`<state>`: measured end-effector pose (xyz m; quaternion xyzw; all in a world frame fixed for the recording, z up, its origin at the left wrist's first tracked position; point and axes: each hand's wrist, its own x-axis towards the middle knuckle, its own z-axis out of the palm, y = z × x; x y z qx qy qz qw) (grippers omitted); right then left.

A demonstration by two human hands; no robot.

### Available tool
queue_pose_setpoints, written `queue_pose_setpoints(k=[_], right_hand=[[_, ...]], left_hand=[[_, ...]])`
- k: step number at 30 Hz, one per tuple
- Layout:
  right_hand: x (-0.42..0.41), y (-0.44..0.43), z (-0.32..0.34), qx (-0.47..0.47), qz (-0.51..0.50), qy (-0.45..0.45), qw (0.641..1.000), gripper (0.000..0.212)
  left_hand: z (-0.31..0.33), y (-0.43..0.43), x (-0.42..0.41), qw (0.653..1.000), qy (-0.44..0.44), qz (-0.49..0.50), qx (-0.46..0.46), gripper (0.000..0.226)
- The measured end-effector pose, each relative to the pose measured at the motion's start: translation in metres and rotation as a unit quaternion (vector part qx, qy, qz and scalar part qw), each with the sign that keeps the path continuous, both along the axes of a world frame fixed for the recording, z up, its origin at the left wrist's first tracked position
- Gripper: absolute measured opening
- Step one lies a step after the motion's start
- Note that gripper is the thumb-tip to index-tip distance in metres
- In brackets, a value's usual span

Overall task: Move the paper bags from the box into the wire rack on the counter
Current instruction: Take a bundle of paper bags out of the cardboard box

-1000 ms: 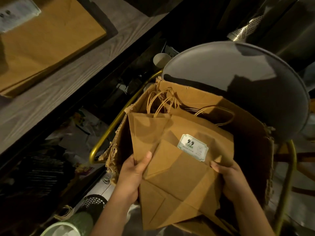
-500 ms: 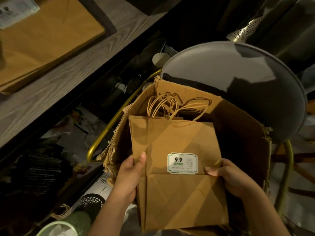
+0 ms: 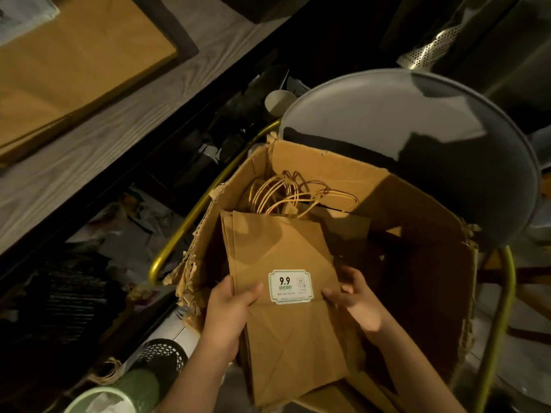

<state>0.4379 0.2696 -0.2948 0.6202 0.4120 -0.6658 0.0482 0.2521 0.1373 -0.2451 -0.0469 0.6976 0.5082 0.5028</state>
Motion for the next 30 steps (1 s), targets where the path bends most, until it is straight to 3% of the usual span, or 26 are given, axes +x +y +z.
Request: queue_pose_setpoints(k=[7, 11, 18, 22, 25, 27, 30], right_hand=[[0.004, 0.016, -0.034, 0.019, -0.127, -0.064, 0.99, 0.073], [0.006, 0.026, -0.046, 0.033, -0.106, -0.128, 0.986, 0.055], [0.006, 0.026, -0.053, 0.015, -0.112, -0.203, 0.973, 0.045], [0.004, 0.025, -0.051, -0.005, -0.152, -0.174, 0.973, 0.035], [0.0, 0.02, -0.05, 0.056, -0.212, -0.162, 0.962, 0.009], [-0.003, 0.019, -0.048, 0.104, -0.25, -0.142, 0.952, 0.017], [-0.005, 0.016, -0.029, 0.205, -0.207, -0.146, 0.945, 0.029]], left_hand=[[-0.007, -0.011, 0.007, 0.989, 0.11, -0.007, -0.099, 0.016], [-0.007, -0.019, 0.009, 0.986, 0.113, -0.007, -0.123, 0.021], [-0.002, -0.012, 0.009, 0.989, 0.101, -0.004, -0.107, 0.021], [0.001, -0.002, 0.007, 0.99, 0.098, 0.0, -0.098, 0.02], [0.002, 0.003, 0.005, 0.991, 0.1, -0.005, -0.088, 0.023], [0.002, 0.007, 0.005, 0.991, 0.103, -0.008, -0.086, 0.023], [0.005, 0.012, 0.004, 0.992, 0.092, 0.0, -0.086, 0.022]])
